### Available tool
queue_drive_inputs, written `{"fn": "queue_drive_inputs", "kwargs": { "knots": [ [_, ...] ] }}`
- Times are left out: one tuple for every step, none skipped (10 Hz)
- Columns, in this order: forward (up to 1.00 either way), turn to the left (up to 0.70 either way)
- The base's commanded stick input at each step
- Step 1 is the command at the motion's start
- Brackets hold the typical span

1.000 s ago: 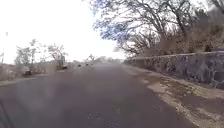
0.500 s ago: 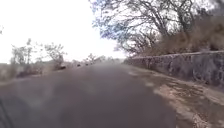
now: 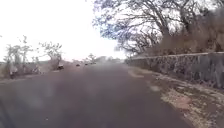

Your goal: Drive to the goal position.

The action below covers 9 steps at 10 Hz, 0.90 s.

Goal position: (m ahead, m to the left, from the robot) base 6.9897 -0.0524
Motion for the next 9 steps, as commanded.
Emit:
{"fn": "queue_drive_inputs", "kwargs": {
  "knots": [
    [0.7, 0.0],
    [0.7, 0.0],
    [0.7, 0.0],
    [0.7, 0.0],
    [0.7, 0.0],
    [0.7, 0.0],
    [0.7, 0.0],
    [0.7, 0.0],
    [0.7, 0.0]
  ]
}}
